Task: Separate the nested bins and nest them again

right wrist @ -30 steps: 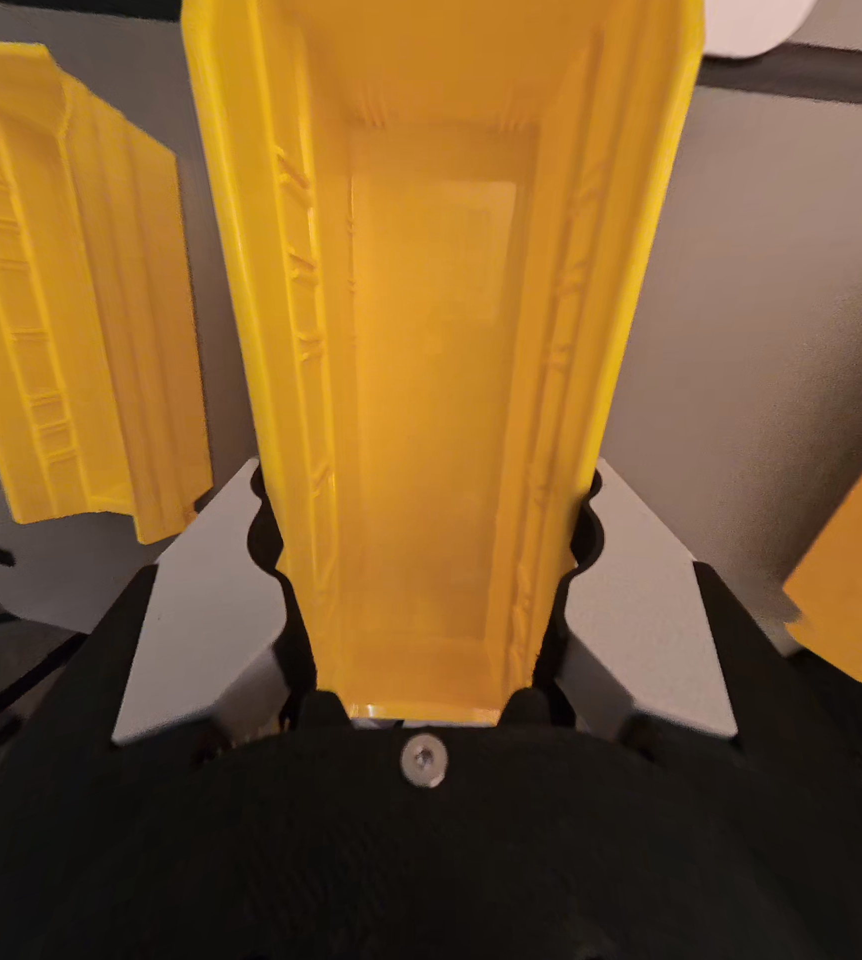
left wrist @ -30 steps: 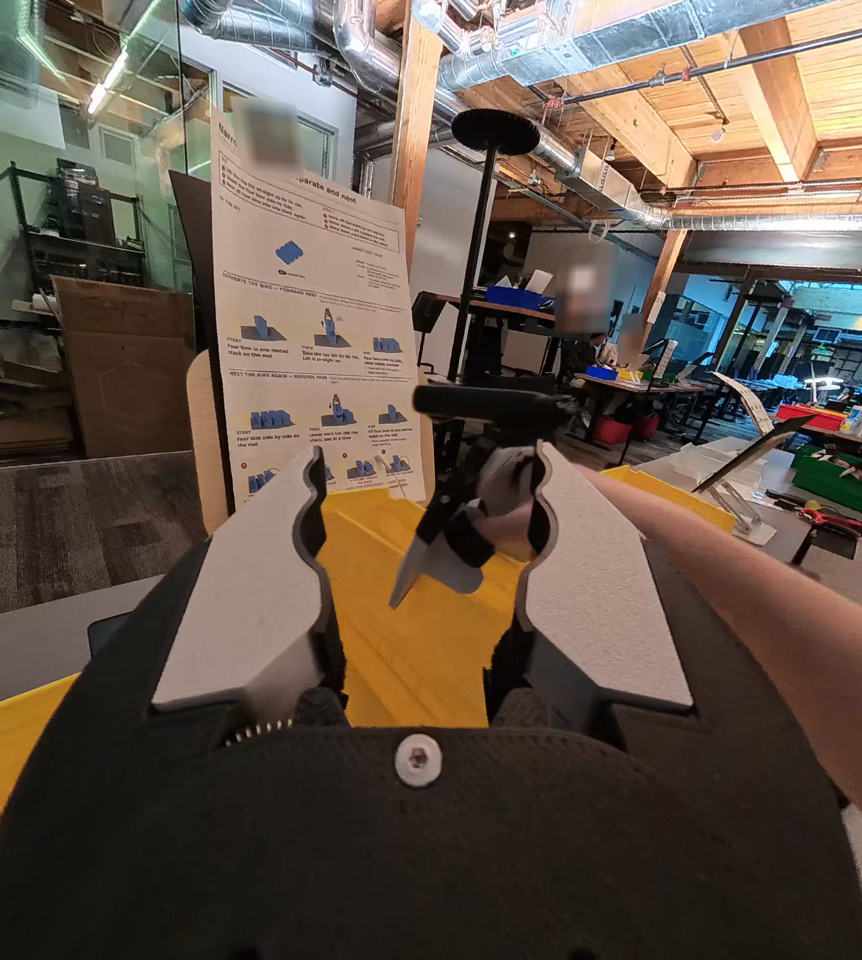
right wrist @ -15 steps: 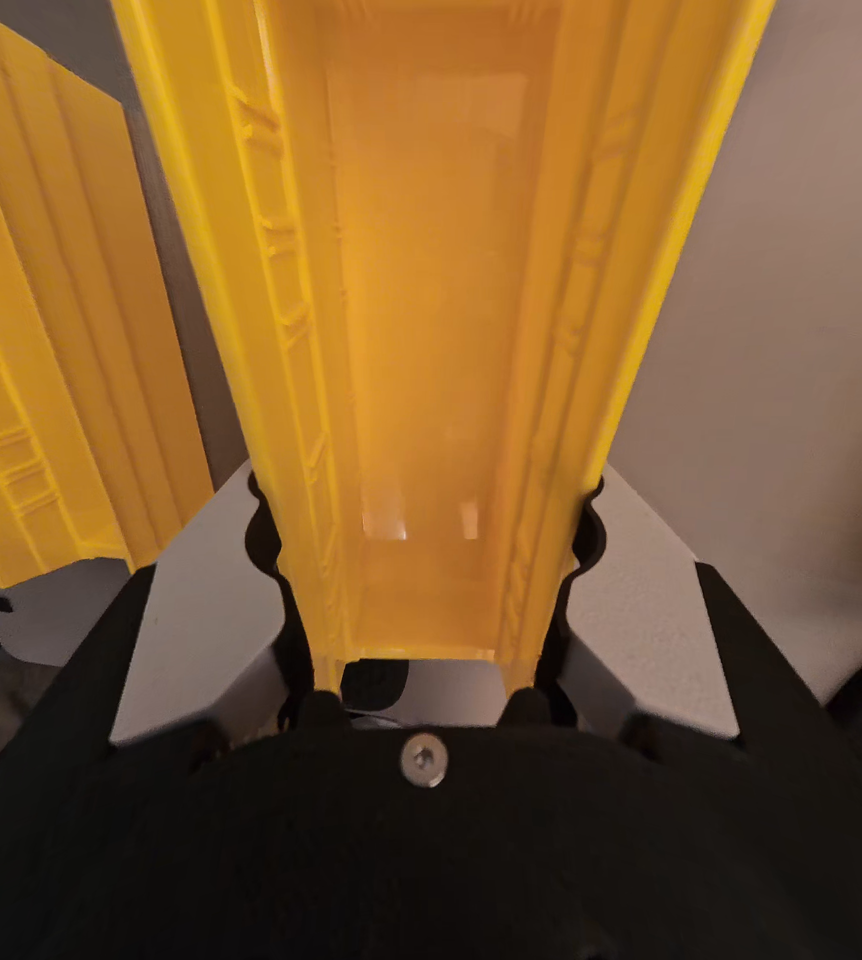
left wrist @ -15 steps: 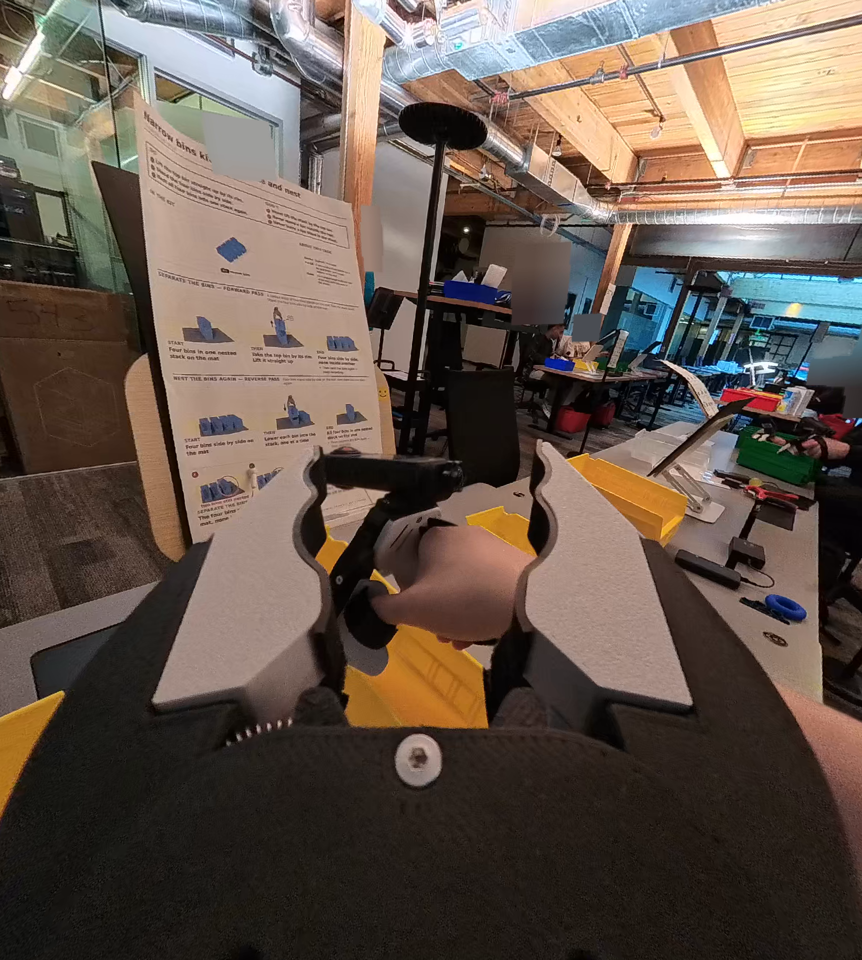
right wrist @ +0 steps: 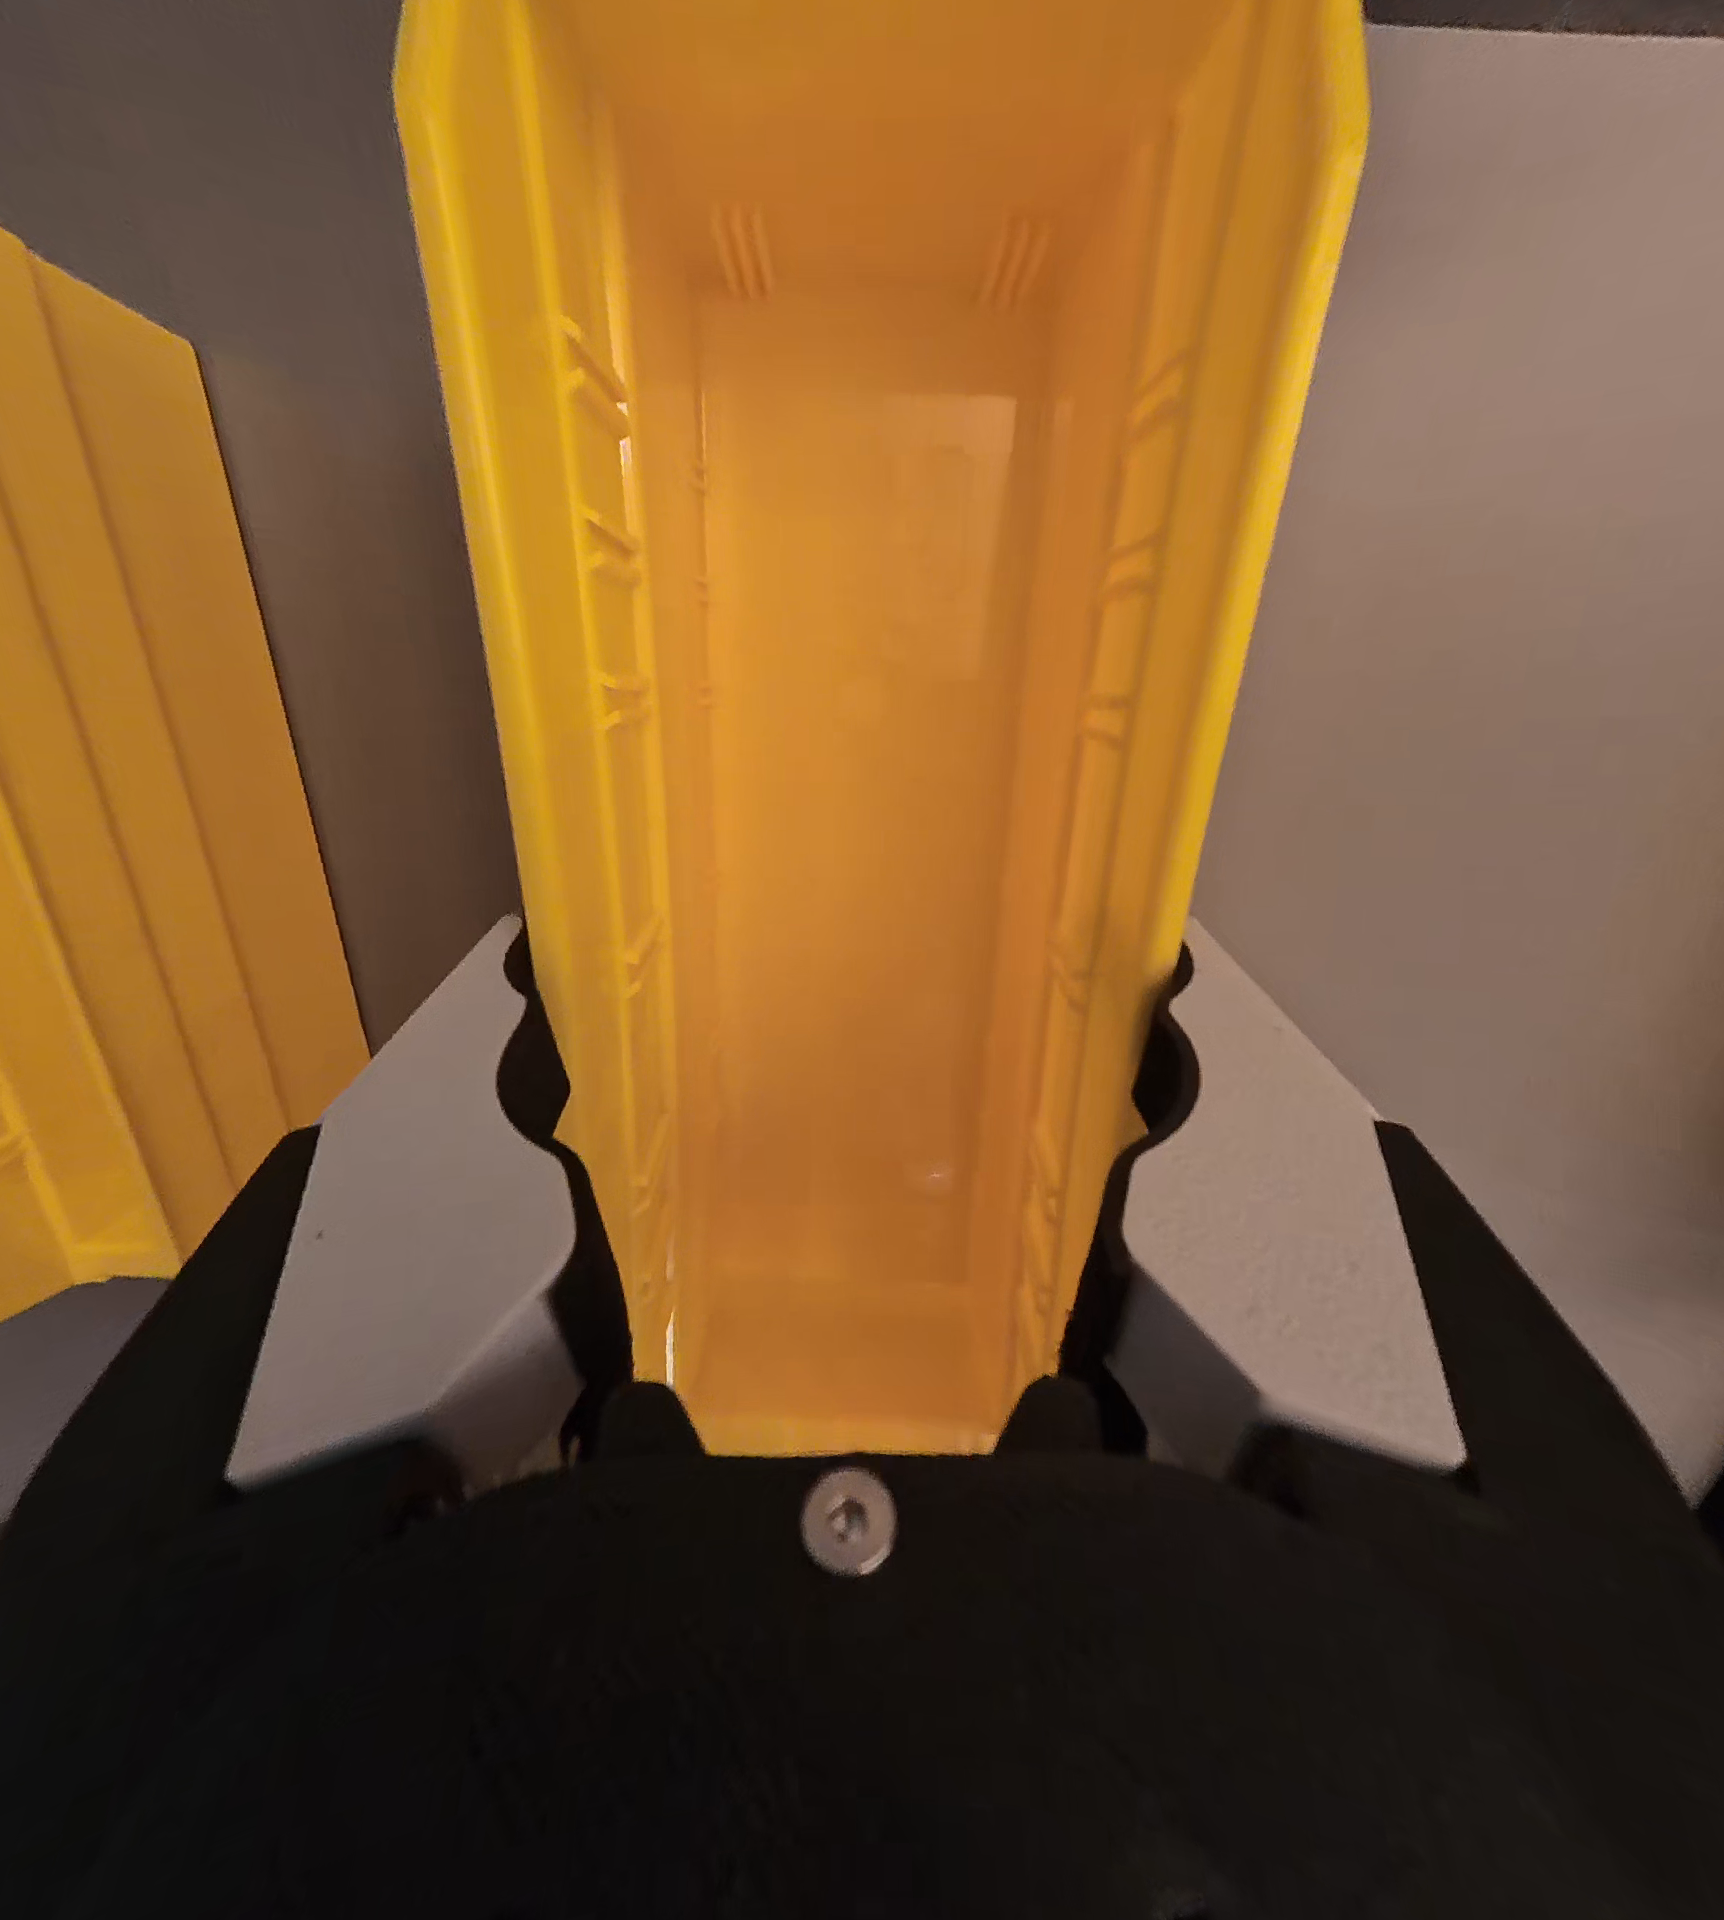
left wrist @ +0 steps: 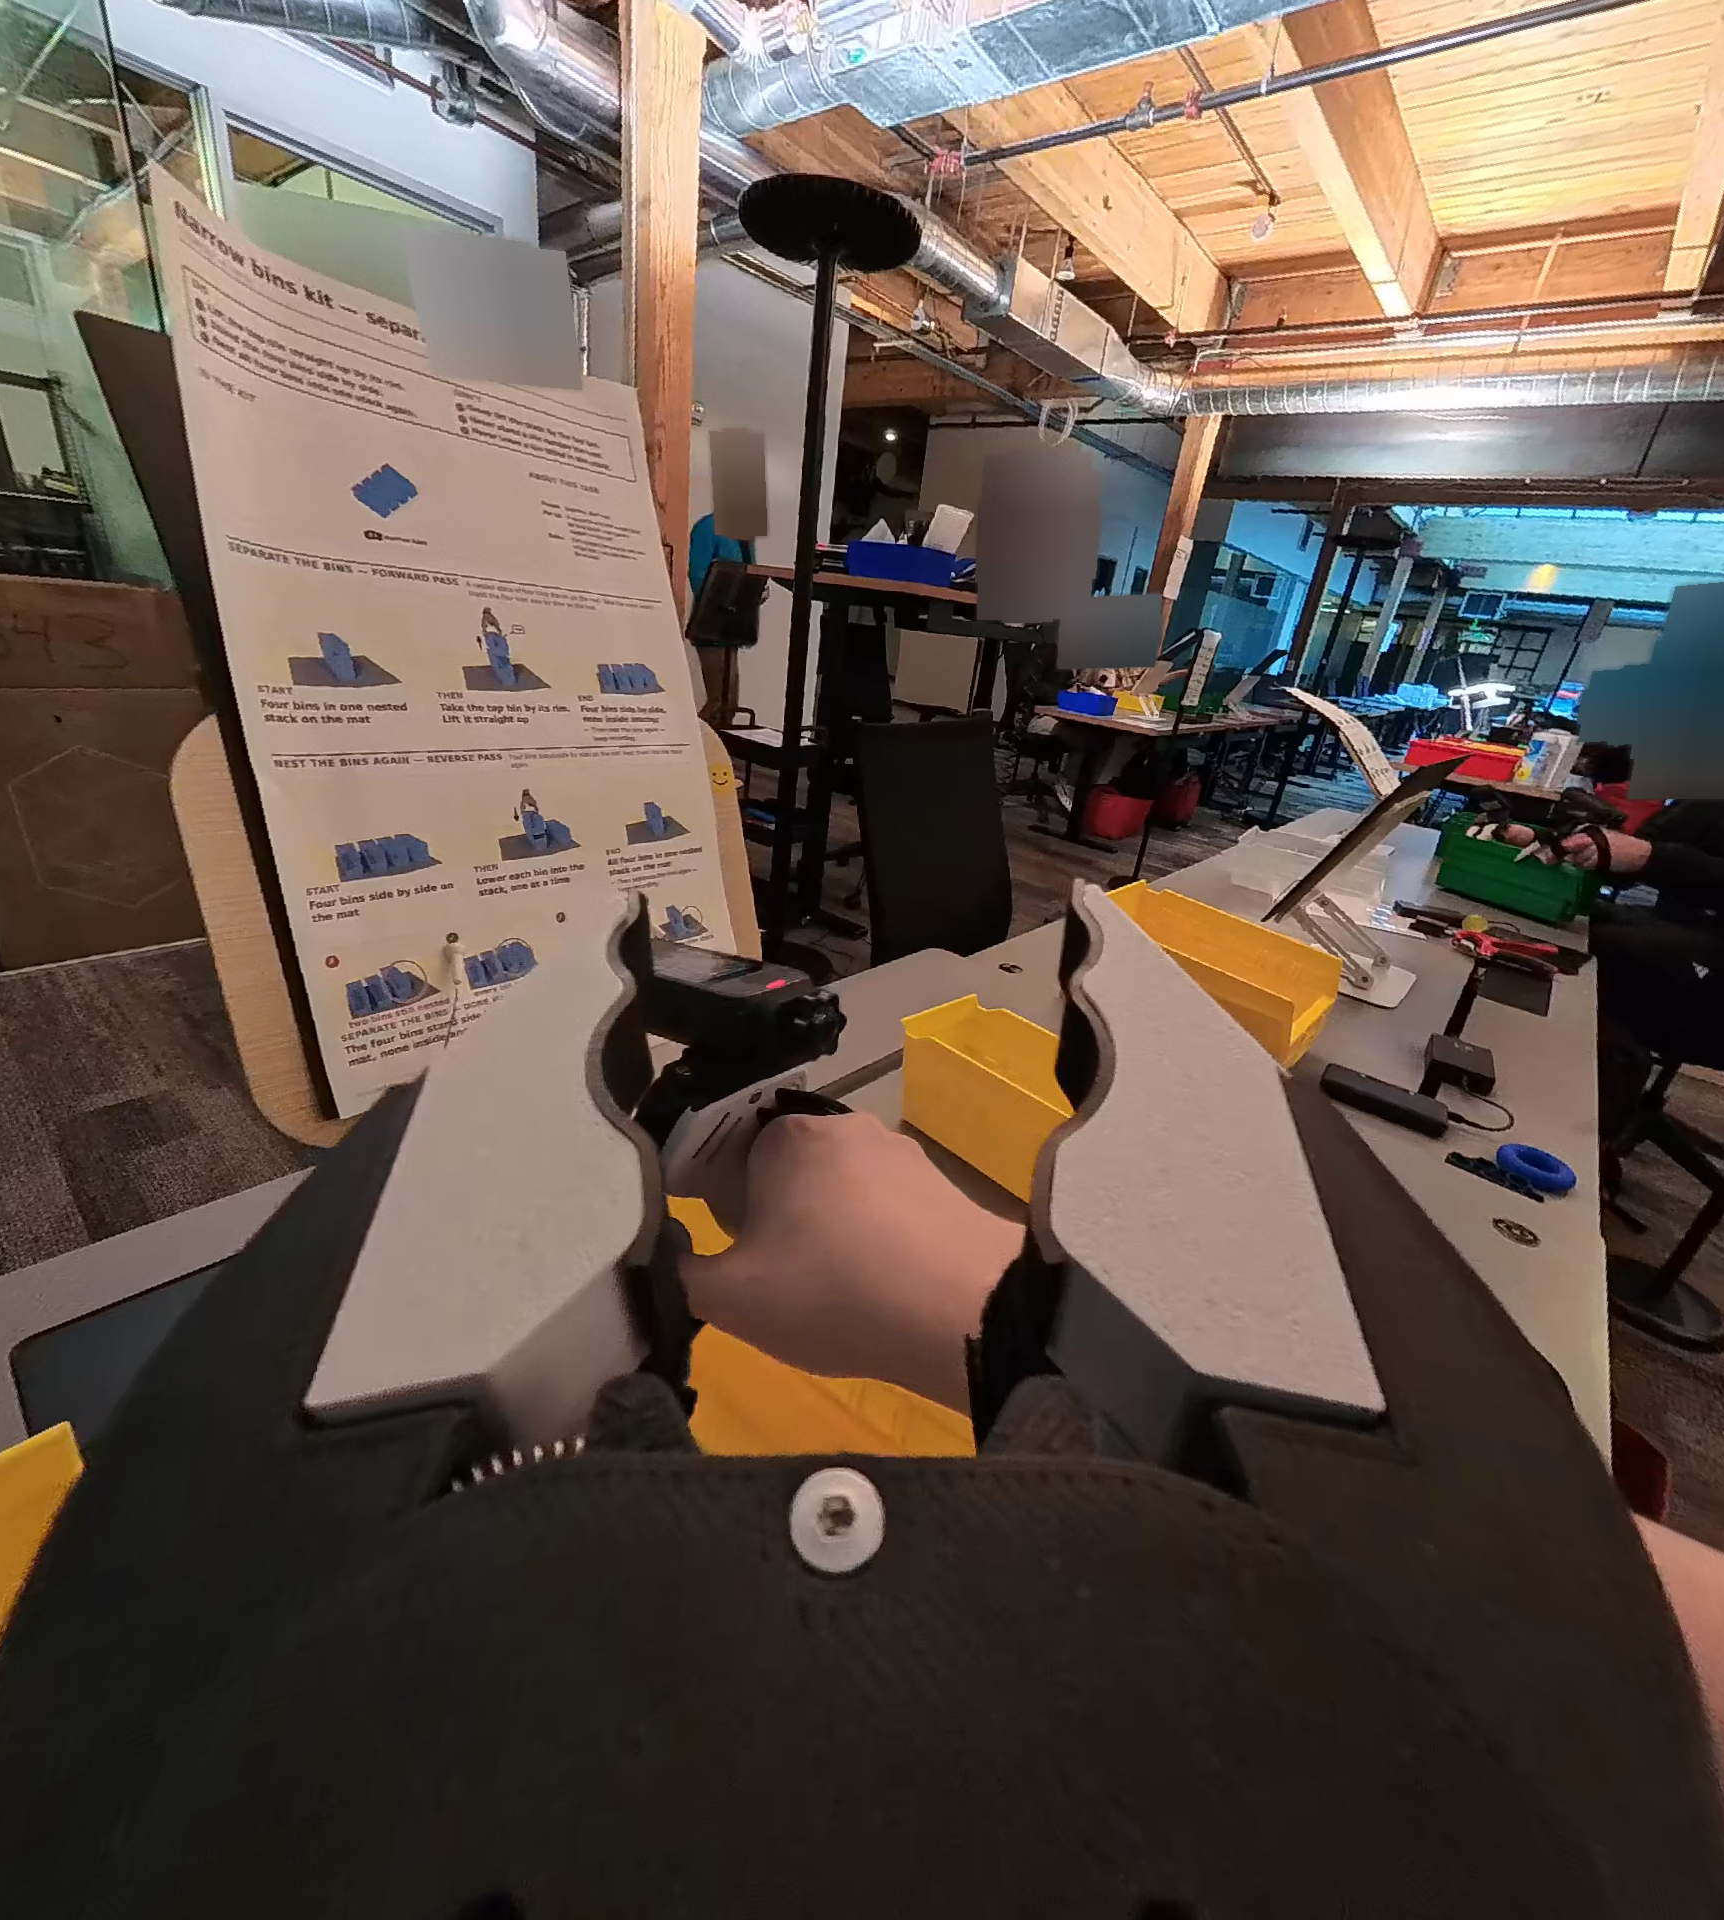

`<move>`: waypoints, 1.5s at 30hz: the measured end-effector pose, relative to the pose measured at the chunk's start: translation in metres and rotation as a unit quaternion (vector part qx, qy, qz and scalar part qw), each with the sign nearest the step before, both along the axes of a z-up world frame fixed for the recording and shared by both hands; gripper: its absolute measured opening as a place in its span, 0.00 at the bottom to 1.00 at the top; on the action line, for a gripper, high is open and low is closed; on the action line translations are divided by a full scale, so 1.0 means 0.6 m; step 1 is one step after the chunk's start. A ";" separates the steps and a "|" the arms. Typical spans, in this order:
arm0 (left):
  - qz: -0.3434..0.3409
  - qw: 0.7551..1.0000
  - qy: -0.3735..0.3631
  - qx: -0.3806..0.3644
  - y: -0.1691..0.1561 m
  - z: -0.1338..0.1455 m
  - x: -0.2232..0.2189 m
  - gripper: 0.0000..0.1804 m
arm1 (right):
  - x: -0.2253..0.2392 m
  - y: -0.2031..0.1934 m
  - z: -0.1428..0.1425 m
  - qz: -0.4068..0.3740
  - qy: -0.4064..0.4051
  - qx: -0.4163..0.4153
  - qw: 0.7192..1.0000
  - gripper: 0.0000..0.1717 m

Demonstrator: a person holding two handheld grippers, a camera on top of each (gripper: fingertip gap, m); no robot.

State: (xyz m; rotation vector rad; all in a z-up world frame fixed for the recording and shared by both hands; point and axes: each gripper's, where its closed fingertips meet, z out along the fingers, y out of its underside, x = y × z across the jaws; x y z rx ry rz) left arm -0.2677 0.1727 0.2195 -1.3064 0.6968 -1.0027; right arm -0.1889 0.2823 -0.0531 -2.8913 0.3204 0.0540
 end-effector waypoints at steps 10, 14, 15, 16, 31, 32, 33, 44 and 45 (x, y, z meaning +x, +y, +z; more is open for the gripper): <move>-0.005 1.000 0.007 -0.008 0.002 -0.006 0.009 0.43 | 0.000 -0.002 -0.041 0.007 -0.022 -0.001 1.000 0.77; -0.002 1.000 0.010 -0.018 0.008 -0.012 0.015 0.45 | -0.002 0.010 -0.001 0.063 -0.029 0.047 0.996 0.86; -0.004 1.000 0.009 -0.018 0.007 -0.011 0.018 0.46 | 0.004 0.012 0.026 0.077 -0.034 0.075 0.994 0.88; -0.006 1.000 0.010 -0.016 0.004 -0.010 0.022 0.47 | 0.017 0.013 0.058 0.091 -0.047 0.112 0.988 0.88; -0.026 0.993 0.112 0.033 -0.048 -0.046 0.171 0.50 | 0.613 -0.165 -0.003 -0.078 -0.079 0.111 0.988 0.88; -0.016 0.993 0.107 0.036 -0.043 -0.043 0.172 0.49 | 0.622 -0.167 -0.016 -0.082 -0.073 0.108 0.988 0.88; -0.008 0.994 0.105 0.038 -0.039 -0.041 0.173 0.49 | 0.626 -0.170 -0.032 -0.086 -0.062 0.097 0.990 0.88; -0.002 0.988 0.152 0.023 -0.025 -0.073 0.199 0.50 | 0.631 -0.186 -0.104 -0.093 -0.042 -0.027 0.994 0.82; -0.002 0.988 0.153 0.023 -0.024 -0.074 0.200 0.50 | 0.631 -0.187 -0.103 -0.089 -0.043 -0.033 0.995 0.80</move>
